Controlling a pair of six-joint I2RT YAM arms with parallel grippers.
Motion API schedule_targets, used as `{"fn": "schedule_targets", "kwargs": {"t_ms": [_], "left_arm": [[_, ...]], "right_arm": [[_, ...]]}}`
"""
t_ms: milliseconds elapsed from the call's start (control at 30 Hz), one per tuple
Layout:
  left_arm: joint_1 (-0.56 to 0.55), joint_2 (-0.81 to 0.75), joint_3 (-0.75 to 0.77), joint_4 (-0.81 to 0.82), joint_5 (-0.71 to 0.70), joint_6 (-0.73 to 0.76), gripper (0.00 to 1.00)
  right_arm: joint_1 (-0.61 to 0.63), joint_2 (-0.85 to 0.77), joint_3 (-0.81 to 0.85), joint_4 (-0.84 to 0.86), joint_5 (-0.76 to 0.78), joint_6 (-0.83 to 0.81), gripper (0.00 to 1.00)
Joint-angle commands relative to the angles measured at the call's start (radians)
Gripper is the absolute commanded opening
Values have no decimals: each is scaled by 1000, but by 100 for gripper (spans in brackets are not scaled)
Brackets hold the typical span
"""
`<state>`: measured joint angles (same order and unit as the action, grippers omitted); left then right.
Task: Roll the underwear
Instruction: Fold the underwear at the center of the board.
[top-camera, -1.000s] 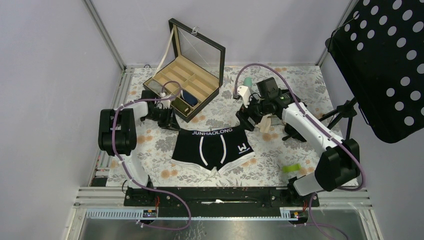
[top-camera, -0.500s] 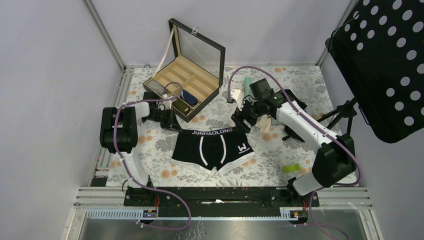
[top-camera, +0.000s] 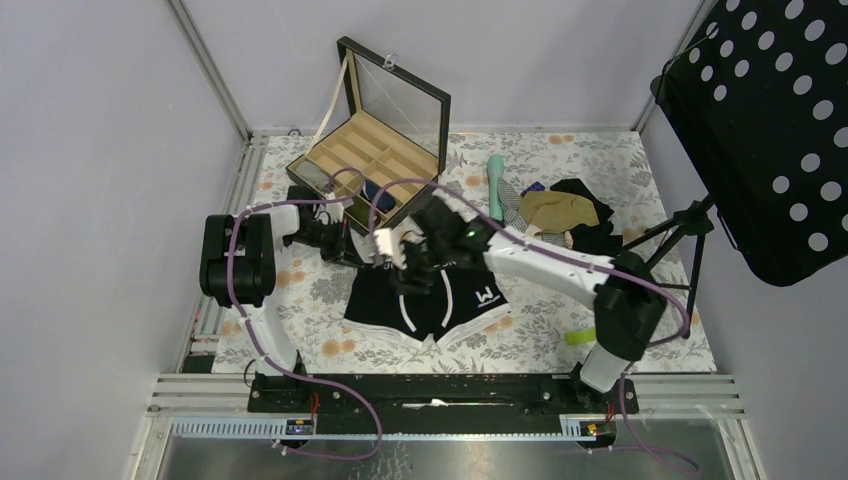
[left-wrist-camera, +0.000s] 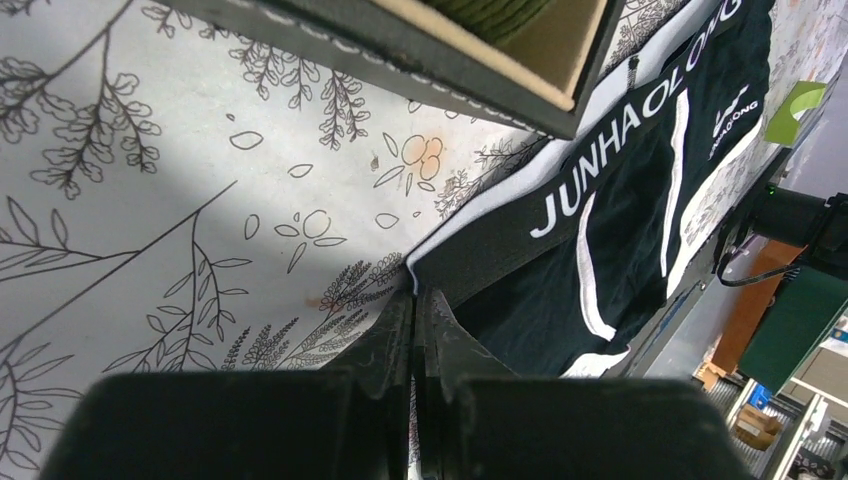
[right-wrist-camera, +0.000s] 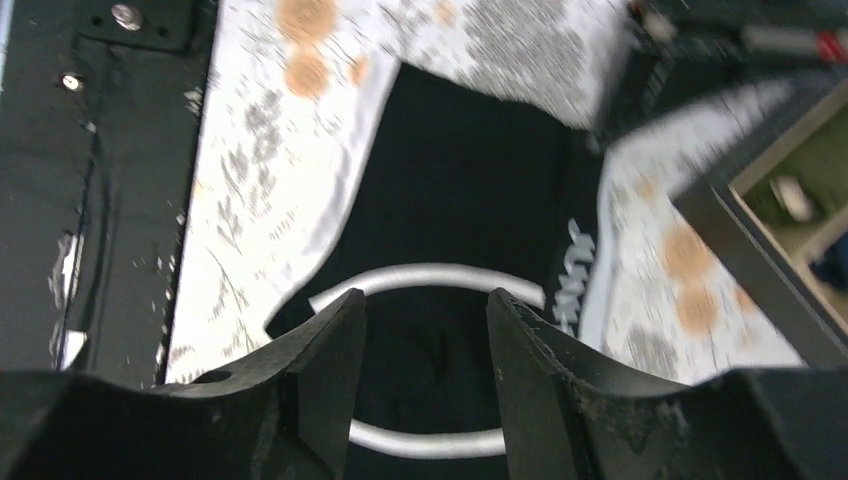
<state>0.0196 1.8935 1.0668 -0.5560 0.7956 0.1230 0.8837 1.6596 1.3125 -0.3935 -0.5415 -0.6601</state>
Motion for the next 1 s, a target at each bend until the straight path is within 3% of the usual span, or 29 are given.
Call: {"fn": "schedule_targets", "kwargs": {"t_ms": [0,100,267,567,967], "left_arm": [[-3,-46,-22,23,-17,-53,0],[-4,-66,-31,53,-16,-86,0],[-4,-86,-12,43,-48,-72,0],[-4,-73,-24,47,-77,-73,0],[-4,-103,-44,50,-87,-68,0]], "right_arm": [[98,145,118,99,-37,55,55],[122,275,254,69,-51,100,51],[179,351,298,135,-49,115,51],[289,487,349,190,59,106,50],[321,557,352,225,150,90,44]]}}
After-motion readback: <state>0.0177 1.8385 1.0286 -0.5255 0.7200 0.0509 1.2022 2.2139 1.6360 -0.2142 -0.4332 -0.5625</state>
